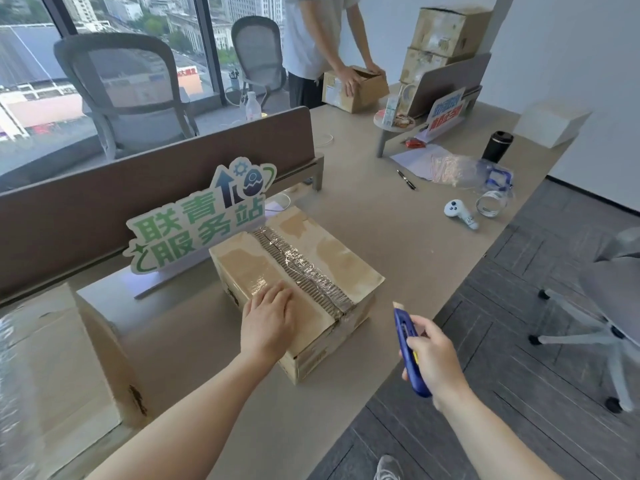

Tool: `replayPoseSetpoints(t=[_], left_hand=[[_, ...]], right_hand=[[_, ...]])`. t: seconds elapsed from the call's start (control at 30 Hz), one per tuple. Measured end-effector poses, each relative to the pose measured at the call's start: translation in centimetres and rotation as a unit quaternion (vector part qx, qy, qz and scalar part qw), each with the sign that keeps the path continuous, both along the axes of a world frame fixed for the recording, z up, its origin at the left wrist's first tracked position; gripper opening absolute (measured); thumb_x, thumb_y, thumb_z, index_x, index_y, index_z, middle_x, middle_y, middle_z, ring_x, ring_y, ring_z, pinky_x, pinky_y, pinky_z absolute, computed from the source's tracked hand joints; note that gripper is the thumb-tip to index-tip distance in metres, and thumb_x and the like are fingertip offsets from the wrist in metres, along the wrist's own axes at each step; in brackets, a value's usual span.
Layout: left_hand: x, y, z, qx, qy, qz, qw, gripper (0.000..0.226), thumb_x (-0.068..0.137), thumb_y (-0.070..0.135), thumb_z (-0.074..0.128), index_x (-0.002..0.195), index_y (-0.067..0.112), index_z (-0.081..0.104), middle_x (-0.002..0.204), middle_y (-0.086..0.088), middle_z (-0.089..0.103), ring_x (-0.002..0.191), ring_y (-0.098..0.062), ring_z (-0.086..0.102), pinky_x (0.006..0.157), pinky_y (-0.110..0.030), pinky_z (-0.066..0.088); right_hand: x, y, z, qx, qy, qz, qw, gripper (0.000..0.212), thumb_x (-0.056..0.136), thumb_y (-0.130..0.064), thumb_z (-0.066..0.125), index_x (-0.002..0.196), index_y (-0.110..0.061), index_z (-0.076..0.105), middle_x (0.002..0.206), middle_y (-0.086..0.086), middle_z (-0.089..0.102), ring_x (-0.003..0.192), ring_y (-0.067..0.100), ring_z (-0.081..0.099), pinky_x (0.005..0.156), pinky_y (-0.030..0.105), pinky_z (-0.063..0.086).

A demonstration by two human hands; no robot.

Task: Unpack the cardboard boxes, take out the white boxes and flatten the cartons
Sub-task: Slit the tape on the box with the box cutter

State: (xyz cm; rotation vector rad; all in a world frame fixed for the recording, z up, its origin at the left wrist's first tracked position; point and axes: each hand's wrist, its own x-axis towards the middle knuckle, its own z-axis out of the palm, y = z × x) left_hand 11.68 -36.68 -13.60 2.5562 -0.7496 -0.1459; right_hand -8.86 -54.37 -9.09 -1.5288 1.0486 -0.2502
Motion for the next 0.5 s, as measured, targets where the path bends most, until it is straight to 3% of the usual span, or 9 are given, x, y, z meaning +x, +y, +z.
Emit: replayPoseSetpoints(t=[0.07, 0.17, 0.27, 0.33, 0.5], left_hand=[[1.0, -0.3, 0.8, -0.022, 0.003, 0.025, 0.999, 0.038, 0.103, 0.031, 0.035, 0.136, 0.026, 0.053, 0.149, 0.009, 0.044, 0.138, -0.021, 0.033, 0.114, -0.037, 0.019], [3.1, -1.6, 1.5, -0.006, 0.024, 0.063, 0.998, 0.041, 0.103, 0.035, 0.035, 0.141, 0.025, 0.048, 0.152, 0.004, 0.040, 0.140, -0.026, 0.029, 0.116, -0.042, 0.018], [5.8, -3.2, 1.7, 0.024, 0.032, 0.092, 0.995, 0.044, 0.103, 0.037, 0.032, 0.145, 0.027, 0.041, 0.157, -0.001, 0.031, 0.145, -0.029, 0.022, 0.119, -0.047, 0.013], [7.7, -4.3, 1.7, 0.037, 0.035, 0.111, 0.992, 0.047, 0.102, 0.037, 0.032, 0.148, 0.027, 0.036, 0.161, -0.003, 0.023, 0.148, -0.030, 0.016, 0.120, -0.048, 0.008], [11.3, -6.7, 1.5, 0.089, 0.055, 0.185, 0.977, 0.053, 0.103, 0.041, 0.032, 0.153, 0.028, 0.025, 0.164, -0.005, 0.013, 0.151, -0.029, 0.006, 0.120, -0.049, 0.005]], right_hand=[[1.3, -3.5, -0.5, -0.028, 0.016, -0.012, 0.999, 0.033, 0.097, -0.008, 0.045, 0.124, -0.026, 0.053, 0.095, 0.012, 0.067, 0.069, 0.027, 0.064, 0.055, 0.037, 0.054], [4.9, -8.8, -1.6, -0.077, 0.055, 0.017, 0.995, 0.034, 0.096, -0.013, 0.047, 0.126, -0.029, 0.045, 0.104, 0.003, 0.065, 0.086, 0.025, 0.065, 0.069, 0.040, 0.054], [9.0, -13.5, -3.3, -0.119, 0.102, 0.077, 0.985, 0.021, 0.096, -0.015, 0.048, 0.116, -0.023, 0.049, 0.099, -0.002, 0.062, 0.083, 0.019, 0.061, 0.067, 0.035, 0.050], [11.8, -16.7, -5.1, -0.130, 0.129, 0.111, 0.977, 0.017, 0.094, -0.013, 0.049, 0.109, -0.017, 0.055, 0.095, 0.003, 0.064, 0.082, 0.023, 0.062, 0.071, 0.037, 0.049], [18.1, -24.0, -9.6, -0.162, 0.203, 0.210, 0.942, 0.017, 0.093, -0.017, 0.055, 0.109, -0.018, 0.058, 0.098, 0.004, 0.067, 0.089, 0.028, 0.064, 0.075, 0.035, 0.050]])
